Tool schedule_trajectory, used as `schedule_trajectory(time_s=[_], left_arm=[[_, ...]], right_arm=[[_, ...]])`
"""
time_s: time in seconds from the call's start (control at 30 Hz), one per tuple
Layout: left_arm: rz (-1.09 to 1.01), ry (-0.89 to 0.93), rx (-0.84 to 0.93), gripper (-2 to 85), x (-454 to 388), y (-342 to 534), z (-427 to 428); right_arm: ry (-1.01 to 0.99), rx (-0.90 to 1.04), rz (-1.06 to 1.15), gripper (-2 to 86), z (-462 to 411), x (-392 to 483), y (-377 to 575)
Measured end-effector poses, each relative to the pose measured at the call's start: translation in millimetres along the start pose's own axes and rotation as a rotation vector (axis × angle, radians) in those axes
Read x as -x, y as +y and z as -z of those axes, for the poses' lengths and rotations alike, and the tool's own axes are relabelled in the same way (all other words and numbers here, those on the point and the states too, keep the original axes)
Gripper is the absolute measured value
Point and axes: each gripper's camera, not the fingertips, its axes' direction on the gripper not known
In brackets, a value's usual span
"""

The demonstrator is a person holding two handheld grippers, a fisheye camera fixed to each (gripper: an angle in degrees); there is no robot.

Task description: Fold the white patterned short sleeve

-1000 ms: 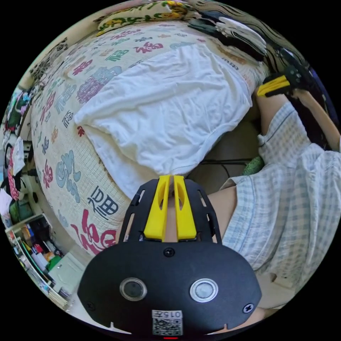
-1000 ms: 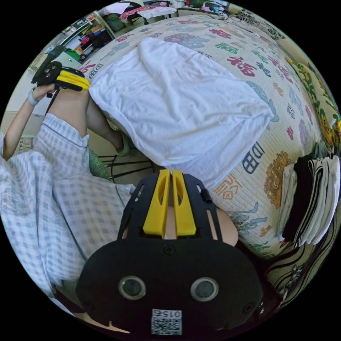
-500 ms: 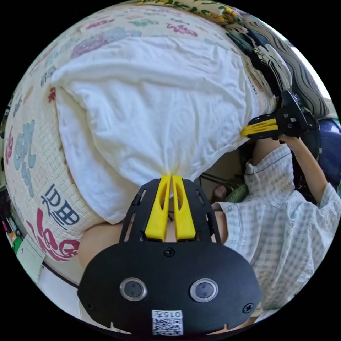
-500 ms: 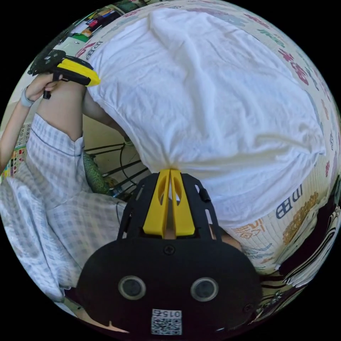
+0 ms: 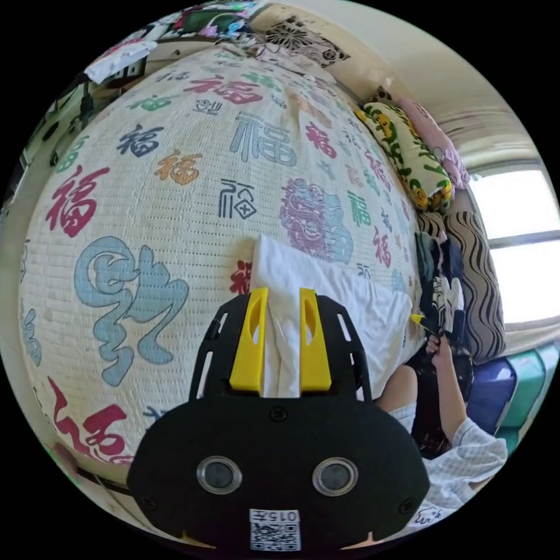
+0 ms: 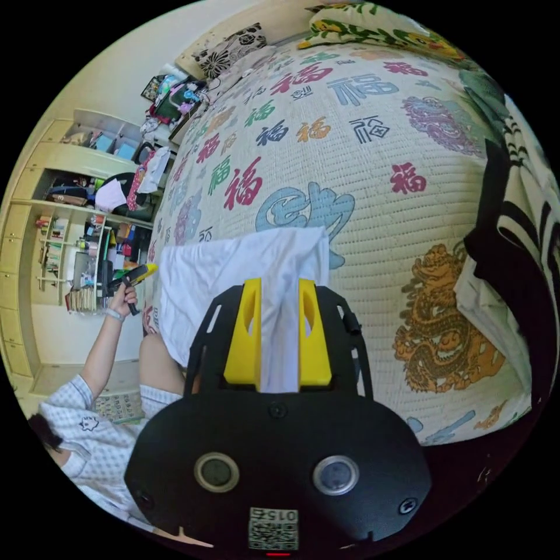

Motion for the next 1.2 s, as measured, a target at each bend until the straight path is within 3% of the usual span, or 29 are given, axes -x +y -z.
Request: schedule_trajectory(time_s=[0.1, 0.27, 0.33, 0.63, 0.8, 0.87, 1.07, 1.2], left_arm=[[0.082, -0.047, 0.049, 7.3, 21, -22, -14], [0.084, 0.037, -0.014, 1.0, 36, -38, 2], [0.058, 0.007, -0.034, 0.4, 37, -42, 15], [0.067, -0.089, -0.067, 4.0, 38, -32, 47], [-0.112, -0.080, -0.024, 6.4, 7, 35, 86], [-0.179, -0.074, 0.098, 7.3, -11, 81, 86], [-0.116, -0.051, 0.227, 7.7, -19, 162, 72], [-0.086, -0.056, 0.212, 3.2, -17, 174, 73]], right_arm=[[-0.001, -0.001, -0.039, 6.5, -10, -15, -19], [0.032, 0.040, -0.017, 0.4, -21, -25, -31], [0.103, 0.038, -0.004, 0.0, -21, -27, -32], [0.066, -0.012, -0.098, 3.6, -41, -36, -8], [0.105, -0.013, 0.123, 3.6, -42, 15, 55], [0.107, 0.094, 0.272, 4.9, -69, 55, 97], [0.205, 0.320, 0.526, 5.1, -176, 138, 177], [0.352, 0.429, 0.557, 1.9, -244, 154, 196]])
